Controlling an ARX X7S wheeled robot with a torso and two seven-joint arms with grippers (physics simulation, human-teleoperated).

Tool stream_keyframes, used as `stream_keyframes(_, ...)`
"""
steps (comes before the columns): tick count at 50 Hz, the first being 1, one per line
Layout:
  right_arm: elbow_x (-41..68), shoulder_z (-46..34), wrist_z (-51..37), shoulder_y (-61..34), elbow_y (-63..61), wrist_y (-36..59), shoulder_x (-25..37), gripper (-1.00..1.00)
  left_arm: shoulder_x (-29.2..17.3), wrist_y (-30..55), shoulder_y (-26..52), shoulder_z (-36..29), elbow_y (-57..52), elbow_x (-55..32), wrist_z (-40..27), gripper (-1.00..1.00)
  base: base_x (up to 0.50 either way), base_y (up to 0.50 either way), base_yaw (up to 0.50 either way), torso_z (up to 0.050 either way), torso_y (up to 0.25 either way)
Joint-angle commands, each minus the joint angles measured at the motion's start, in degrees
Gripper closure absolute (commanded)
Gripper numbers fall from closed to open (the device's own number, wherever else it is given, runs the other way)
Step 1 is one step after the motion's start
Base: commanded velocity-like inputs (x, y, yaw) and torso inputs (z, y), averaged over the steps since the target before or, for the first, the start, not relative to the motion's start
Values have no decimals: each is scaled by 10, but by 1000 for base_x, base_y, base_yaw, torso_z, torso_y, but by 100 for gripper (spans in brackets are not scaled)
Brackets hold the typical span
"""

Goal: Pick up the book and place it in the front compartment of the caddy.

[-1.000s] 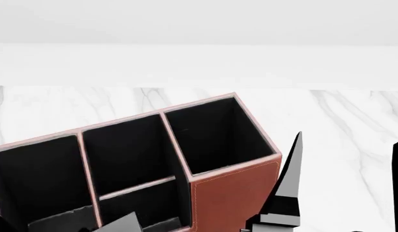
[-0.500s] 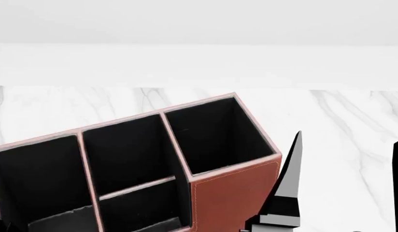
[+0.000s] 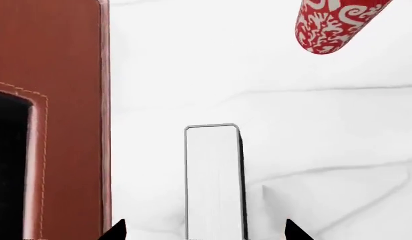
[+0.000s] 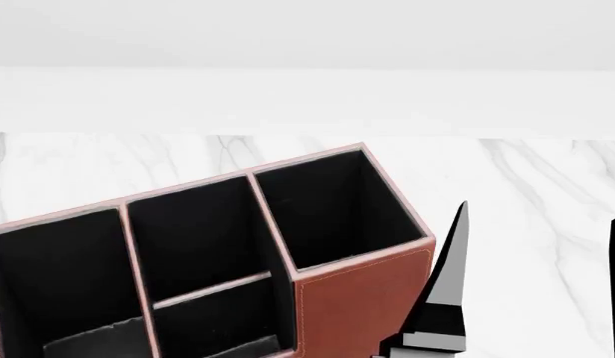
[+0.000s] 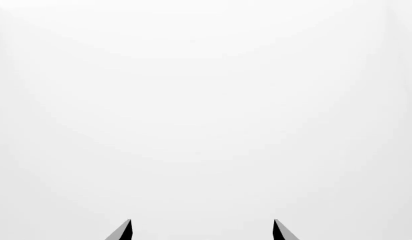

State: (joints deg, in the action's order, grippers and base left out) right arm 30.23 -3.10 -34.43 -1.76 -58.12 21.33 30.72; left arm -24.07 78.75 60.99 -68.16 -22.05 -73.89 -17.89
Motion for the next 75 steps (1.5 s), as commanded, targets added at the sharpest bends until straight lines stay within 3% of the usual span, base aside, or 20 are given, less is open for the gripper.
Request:
stream_keyframes(1,2,-5,-7,-1,-1,-5,10,-100,3,-52,-13,-41,-11,56,49,-100,0,0,0,0,0)
stream_keyframes(9,4,-10,-12,-2,0,-9,15,-100,-4,-61,-27,-45,2,62,46,-100,0,0,0,0,0)
stream_keyframes(10,3,-11,-13,-2,1,-9,15,-100,-6,-63,-29,-47,3,63,48,100,0,0,0,0,0)
stream_keyframes(23,2,-18,-20,-3,3,-15,20,-100,-18,-64,-25,-44,-3,54,46,100,0,0,0,0,0)
stream_keyframes(32,3,-20,-25,-3,4,-20,25,-100,-42,-41,19,0,-52,-9,25,100,0,0,0,0,0)
stream_keyframes(40,-1,-27,-25,-2,11,-27,25,-100,-68,-2,101,48,-72,-97,2,100,0,0,0,0,0)
stream_keyframes(44,-1,-31,-25,-3,13,-28,25,-100,-70,6,148,79,-59,-188,-29,100,0,0,0,0,0)
stream_keyframes(53,4,-32,-28,-4,11,-29,30,-100,-63,42,301,118,-15,-245,6,100,0,0,0,0,0)
stream_keyframes(65,10,-30,-34,-5,12,-33,35,-100,-51,66,434,125,95,-159,151,100,0,0,0,0,1)
stream_keyframes(67,10,-32,-34,-5,13,-34,35,-100,-48,64,443,129,120,-172,144,100,0,0,0,0,0)
stream_keyframes(69,12,-31,-36,-6,12,-32,36,-100,-51,54,458,110,105,-114,200,100,0,0,0,0,0)
stream_keyframes(73,11,-31,-36,-4,13,-37,37,-100,-42,49,485,97,140,-81,228,100,0,0,0,0,0)
stream_keyframes(75,13,-31,-38,-5,13,-36,37,-100,-36,50,477,96,157,-77,188,100,0,0,0,0,0)
